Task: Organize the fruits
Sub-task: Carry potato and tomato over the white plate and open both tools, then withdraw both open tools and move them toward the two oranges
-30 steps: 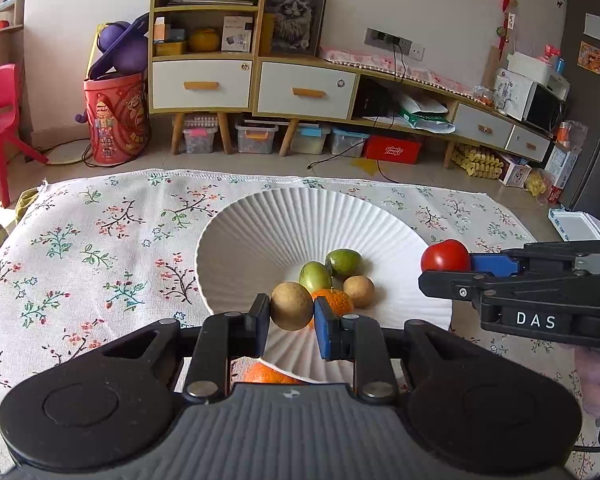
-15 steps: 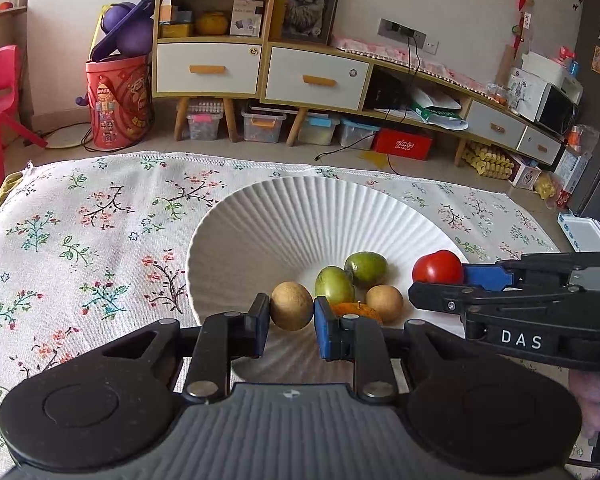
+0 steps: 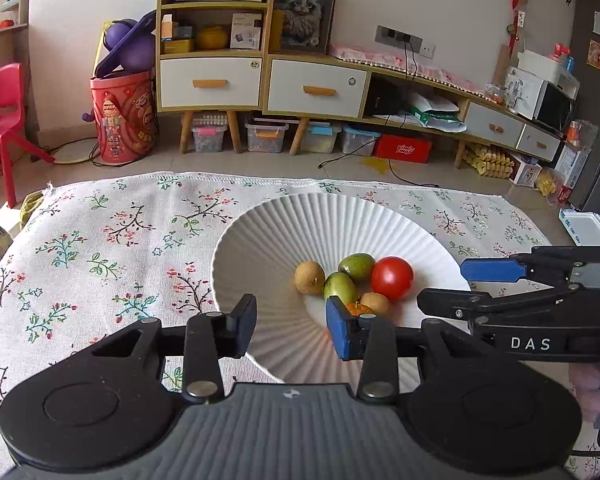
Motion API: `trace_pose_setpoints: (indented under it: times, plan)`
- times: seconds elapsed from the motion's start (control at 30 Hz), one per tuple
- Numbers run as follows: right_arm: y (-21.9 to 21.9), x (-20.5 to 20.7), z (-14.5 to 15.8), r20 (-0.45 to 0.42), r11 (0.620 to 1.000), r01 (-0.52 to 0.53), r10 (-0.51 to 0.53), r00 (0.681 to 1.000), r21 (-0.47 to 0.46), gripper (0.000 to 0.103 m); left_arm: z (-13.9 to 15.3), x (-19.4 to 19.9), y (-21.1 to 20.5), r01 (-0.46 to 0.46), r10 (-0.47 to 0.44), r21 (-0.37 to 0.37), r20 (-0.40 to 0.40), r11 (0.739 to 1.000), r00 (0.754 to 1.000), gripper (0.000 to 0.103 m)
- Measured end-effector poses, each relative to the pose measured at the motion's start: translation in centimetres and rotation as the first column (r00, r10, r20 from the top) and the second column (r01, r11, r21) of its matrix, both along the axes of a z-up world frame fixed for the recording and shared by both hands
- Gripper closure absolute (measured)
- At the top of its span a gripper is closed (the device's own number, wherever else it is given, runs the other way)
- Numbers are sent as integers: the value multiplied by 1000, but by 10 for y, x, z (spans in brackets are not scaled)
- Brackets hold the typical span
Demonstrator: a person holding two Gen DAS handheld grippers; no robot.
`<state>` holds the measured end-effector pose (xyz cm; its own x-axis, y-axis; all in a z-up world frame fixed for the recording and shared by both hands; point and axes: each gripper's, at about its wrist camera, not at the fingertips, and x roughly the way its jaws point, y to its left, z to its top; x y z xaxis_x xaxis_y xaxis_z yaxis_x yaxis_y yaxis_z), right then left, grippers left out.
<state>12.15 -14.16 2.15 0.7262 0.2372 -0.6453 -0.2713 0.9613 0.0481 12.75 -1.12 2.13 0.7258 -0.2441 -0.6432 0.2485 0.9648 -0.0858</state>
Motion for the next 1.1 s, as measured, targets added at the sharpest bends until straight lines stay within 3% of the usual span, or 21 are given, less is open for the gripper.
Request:
trace_pose_setpoints:
  times: [0.3, 0.53, 0.7, 0.93, 1.1]
  plan:
    - [-4, -11, 9, -32, 999, 21, -20, 999, 41, 32, 13, -21, 19, -7, 8, 44, -10, 999, 1000, 52]
    - [0, -28, 11, -56, 999, 15, -12, 998, 47, 20, 13, -35, 33, -16, 16, -5, -32, 1000, 999, 34]
    - [6, -38, 5, -83, 999, 6, -3, 997, 33, 17, 7, -46, 39, -10, 8, -33, -53, 999, 999, 28]
    - [12, -55, -8, -129, 999, 12, -7, 992, 40, 13, -5, -62, 44, 32, -29, 49, -61, 998, 998, 17]
    - [15, -64, -14, -119, 1000, 2, -2, 993, -3, 9, -16, -70, 57, 13, -8, 58, -85, 998, 996, 13]
